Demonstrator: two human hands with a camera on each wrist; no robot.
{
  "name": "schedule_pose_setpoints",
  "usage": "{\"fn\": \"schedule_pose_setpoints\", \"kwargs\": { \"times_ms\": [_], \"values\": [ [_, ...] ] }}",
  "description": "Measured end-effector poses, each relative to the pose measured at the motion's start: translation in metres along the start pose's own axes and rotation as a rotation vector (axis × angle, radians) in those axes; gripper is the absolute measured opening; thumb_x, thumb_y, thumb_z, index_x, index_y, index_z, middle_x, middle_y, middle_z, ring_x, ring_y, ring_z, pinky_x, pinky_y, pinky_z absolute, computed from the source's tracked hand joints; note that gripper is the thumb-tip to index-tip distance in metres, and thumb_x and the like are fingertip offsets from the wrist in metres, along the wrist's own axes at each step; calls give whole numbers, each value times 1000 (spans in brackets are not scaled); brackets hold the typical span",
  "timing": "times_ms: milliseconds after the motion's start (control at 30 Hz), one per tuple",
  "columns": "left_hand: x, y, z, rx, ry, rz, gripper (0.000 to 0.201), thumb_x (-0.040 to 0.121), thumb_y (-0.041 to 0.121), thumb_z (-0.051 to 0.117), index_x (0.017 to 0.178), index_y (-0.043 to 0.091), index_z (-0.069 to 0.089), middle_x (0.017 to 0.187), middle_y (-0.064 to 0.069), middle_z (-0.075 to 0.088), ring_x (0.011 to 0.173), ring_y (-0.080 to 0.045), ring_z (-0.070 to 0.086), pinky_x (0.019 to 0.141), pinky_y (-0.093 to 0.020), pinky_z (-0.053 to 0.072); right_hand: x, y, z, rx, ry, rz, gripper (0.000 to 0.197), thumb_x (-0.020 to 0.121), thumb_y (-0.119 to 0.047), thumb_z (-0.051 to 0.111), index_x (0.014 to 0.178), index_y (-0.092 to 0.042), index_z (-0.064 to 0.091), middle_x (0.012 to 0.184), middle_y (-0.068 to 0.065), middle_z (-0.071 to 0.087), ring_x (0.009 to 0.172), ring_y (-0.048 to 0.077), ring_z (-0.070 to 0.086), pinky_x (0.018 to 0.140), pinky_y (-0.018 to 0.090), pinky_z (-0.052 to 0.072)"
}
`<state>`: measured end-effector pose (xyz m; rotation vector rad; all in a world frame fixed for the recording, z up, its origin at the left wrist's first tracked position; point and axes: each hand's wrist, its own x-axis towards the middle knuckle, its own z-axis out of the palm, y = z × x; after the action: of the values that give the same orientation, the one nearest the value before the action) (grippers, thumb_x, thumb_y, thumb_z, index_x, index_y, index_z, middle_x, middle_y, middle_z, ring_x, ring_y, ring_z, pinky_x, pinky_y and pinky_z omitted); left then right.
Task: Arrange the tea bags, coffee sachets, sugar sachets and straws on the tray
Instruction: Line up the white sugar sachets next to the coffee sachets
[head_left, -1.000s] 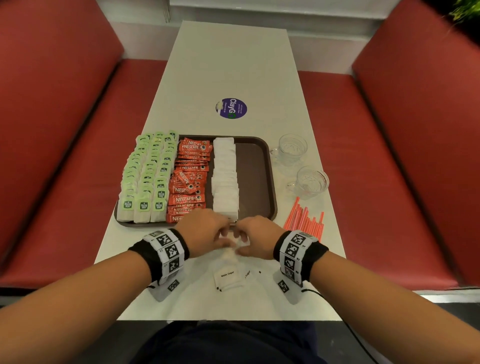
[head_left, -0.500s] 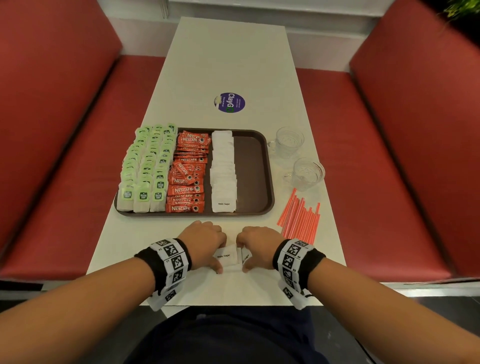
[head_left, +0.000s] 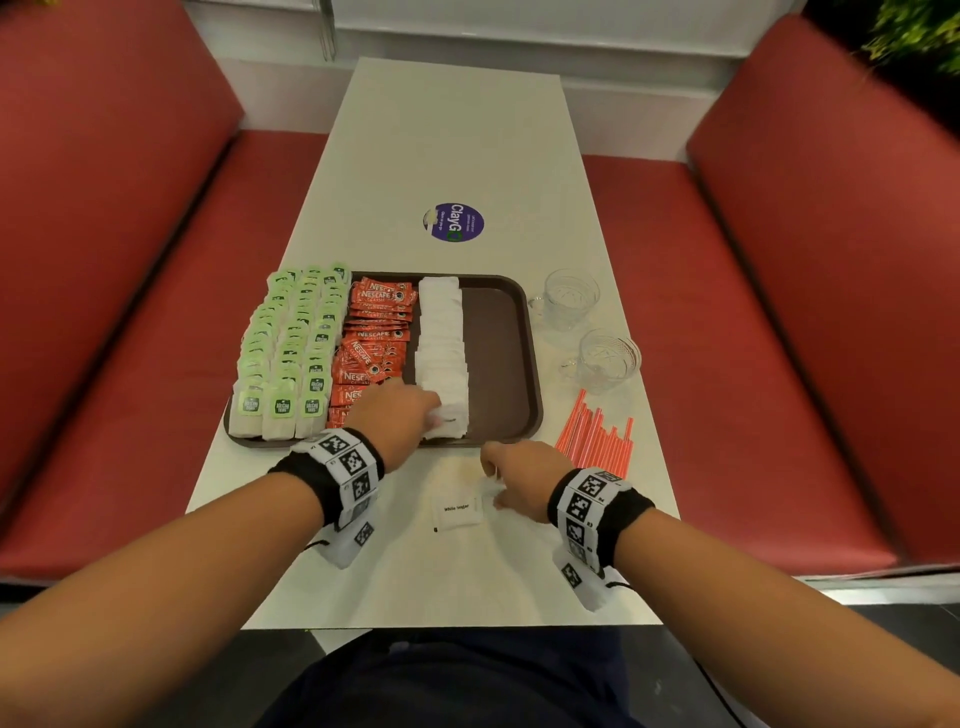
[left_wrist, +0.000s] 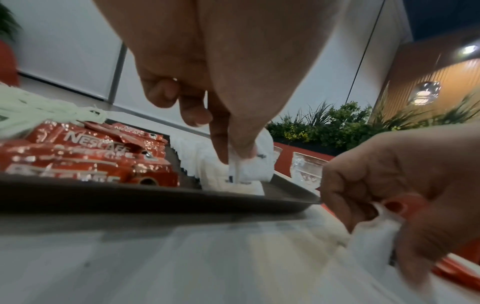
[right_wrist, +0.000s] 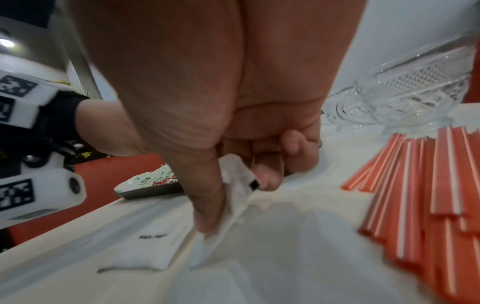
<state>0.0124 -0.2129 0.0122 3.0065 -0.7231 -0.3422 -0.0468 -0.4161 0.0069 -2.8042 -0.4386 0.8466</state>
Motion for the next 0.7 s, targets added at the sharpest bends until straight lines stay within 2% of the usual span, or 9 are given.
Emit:
{"fn": "schedule_pose_setpoints", "kwargs": {
  "times_ms": [67, 100, 233, 333, 400, 533, 633, 700],
  "values": [
    [10, -2, -2, 101, -60, -16, 26, 103, 37, 43, 97, 19, 60, 96, -4, 65, 95, -25, 56, 75, -37, 43, 1, 1, -5, 12, 46, 28, 36, 91, -24, 69, 123, -20, 52, 110, 5, 64, 95, 24, 60, 78, 33, 49],
    [13, -2, -3, 144, -98, -19, 25, 103, 36, 44, 98, 19, 61, 98, -4, 65, 97, -25, 57, 75, -37, 43, 2, 2, -8, 6, 68, 38, 36, 92, -24, 68, 126, -20, 54, 112, 5, 65, 99, 25, 61, 80, 33, 49],
    [24, 2, -4, 177, -148, -62, 28, 98, 41, 49, 92, 18, 64, 95, -4, 66, 96, -25, 57, 78, -37, 47, 6, 4, -20, -8, 96, 58, 29, 96, -26, 62, 124, -19, 63, 116, 6, 66, 104, 25, 62, 83, 33, 50],
    [28, 6, -4, 196, -146, -81, 31, 97, 48, 51, 90, 21, 65, 96, -2, 66, 96, -24, 57, 75, -36, 42, 7, 5, -27, 43, 131, 64, 29, 96, -32, 63, 119, -16, 65, 110, 6, 68, 100, 25, 63, 82, 33, 52],
    [31, 7, -4, 167, -134, -106, 33, 94, 53, 54, 93, 23, 67, 99, -2, 66, 97, -23, 56, 76, -35, 44, 9, 4, -30, 106, 161, 66, 29, 95, -34, 65, 115, -14, 66, 105, 6, 68, 94, 25, 64, 80, 34, 52],
    [32, 3, -8, 35, -60, -131, 38, 84, 59, 64, 103, 26, 63, 107, 2, 62, 100, -21, 54, 83, -37, 48, 13, 2, -35, 276, 173, 66, 25, 94, -31, 67, 111, -13, 65, 100, 7, 67, 79, 23, 67, 73, 32, 56],
    [32, -3, -9, -13, 4, -78, 46, 78, 59, 72, 108, 28, 56, 108, 6, 56, 101, -19, 52, 87, -35, 47, 20, -1, -38, 302, 173, 74, 24, 95, -31, 65, 111, -13, 63, 99, 8, 66, 76, 24, 70, 63, 32, 58],
    [31, -6, -12, -110, -38, 19, 47, 73, 54, 77, 109, 31, 55, 104, 9, 54, 98, -15, 51, 85, -33, 46, 26, -2, -40, 302, 183, 72, 24, 95, -33, 64, 111, -14, 61, 99, 7, 66, 73, 23, 71, 65, 35, 60]
  ]
}}
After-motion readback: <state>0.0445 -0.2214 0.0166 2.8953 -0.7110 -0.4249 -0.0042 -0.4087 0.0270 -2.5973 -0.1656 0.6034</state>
